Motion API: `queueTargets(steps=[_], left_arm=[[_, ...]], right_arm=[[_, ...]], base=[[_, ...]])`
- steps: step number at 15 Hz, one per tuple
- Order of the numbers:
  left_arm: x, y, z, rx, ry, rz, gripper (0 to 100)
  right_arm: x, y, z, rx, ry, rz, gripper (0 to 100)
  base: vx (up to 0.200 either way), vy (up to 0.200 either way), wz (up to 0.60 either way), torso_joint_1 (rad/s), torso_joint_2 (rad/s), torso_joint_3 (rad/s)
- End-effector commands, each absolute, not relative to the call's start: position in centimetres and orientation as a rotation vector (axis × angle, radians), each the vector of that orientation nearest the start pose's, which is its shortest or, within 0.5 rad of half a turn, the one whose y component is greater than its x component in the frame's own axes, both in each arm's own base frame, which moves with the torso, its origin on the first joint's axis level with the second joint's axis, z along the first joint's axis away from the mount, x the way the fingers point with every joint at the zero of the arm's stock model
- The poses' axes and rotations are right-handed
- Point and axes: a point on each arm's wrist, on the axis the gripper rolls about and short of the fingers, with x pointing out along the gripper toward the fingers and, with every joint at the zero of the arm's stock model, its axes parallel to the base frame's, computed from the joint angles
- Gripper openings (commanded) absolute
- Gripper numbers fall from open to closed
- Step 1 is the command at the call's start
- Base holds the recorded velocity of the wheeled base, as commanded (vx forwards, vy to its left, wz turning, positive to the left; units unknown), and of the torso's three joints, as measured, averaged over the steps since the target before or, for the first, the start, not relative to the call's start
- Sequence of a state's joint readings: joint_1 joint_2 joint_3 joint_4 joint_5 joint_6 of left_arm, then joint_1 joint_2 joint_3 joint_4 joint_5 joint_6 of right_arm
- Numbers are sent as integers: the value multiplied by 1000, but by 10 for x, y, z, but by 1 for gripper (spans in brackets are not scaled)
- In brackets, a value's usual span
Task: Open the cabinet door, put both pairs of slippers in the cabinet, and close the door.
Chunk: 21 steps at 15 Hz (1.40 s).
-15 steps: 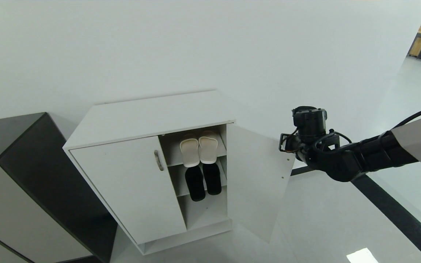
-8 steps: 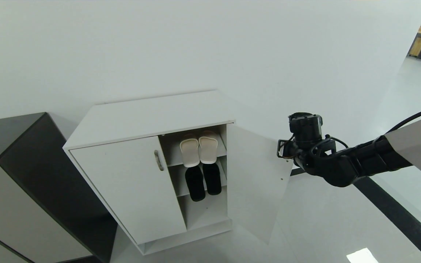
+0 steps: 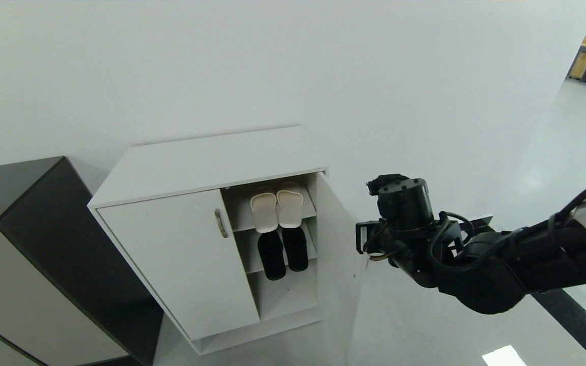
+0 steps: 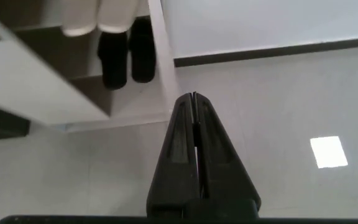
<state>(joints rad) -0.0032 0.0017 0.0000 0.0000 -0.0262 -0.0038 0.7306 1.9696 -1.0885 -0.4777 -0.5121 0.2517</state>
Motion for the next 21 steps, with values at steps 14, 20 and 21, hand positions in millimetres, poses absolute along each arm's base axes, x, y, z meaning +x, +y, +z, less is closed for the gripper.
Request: queueTargets(steps=[14,20,21], left_arm=[[-23,-1,76,-5,3,-29,0],[-23,-1,76,-5,3,-29,0],[-23,-1,76,-5,3,-29,0]], right_arm=[[259,246,145,-83,317,267,0],[262,236,136,-65,354,366,0],[264,227,130,-45,361,425,0]], base=[[0,0,257,1,0,1],[0,0,100,0,0,0],[0,0,0,0,0,0]])
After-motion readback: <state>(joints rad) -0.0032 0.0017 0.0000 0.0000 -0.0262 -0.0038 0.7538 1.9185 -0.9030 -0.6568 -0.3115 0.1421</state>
